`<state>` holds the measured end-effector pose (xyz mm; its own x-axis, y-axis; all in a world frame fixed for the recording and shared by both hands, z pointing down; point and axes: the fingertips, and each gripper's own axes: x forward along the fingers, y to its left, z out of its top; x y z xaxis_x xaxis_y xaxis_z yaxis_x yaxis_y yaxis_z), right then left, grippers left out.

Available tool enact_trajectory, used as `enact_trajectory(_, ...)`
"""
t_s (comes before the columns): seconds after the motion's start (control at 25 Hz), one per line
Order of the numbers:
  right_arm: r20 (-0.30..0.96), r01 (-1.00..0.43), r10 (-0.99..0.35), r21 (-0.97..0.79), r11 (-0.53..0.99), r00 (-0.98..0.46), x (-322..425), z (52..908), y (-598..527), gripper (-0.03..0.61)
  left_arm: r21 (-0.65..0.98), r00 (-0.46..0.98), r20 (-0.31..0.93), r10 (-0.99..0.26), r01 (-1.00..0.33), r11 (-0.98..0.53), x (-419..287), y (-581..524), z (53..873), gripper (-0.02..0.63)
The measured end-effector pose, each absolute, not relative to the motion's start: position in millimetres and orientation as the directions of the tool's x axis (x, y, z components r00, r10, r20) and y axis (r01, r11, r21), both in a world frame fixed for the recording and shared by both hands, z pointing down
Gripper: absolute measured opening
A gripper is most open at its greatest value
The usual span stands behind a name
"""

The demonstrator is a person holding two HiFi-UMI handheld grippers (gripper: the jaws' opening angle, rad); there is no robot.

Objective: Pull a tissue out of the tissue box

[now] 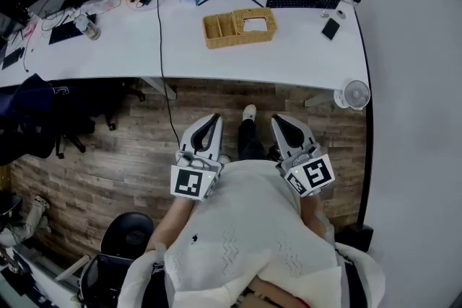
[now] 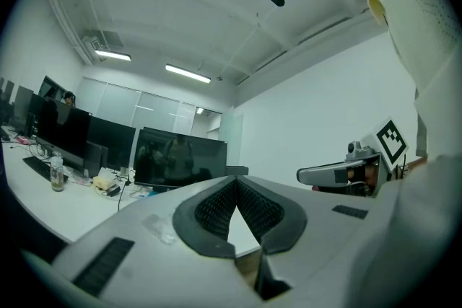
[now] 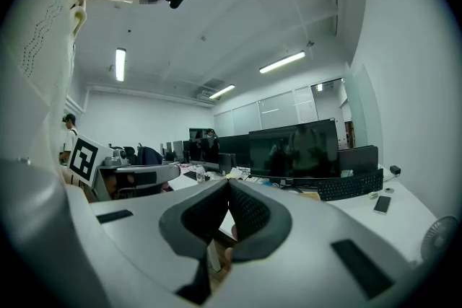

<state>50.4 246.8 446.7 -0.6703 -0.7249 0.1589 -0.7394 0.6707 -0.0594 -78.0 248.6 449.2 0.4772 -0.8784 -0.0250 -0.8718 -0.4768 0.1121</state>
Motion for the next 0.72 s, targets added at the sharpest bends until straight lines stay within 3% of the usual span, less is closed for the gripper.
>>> enact_trajectory(0.72, 0.203, -0.666, -0.644, -0.061, 0.743, -0.737, 51, 456, 84, 0.002, 0.14, 0.409, 0.003, -0.912, -0.904, -0.405, -64, 95, 448, 0.014)
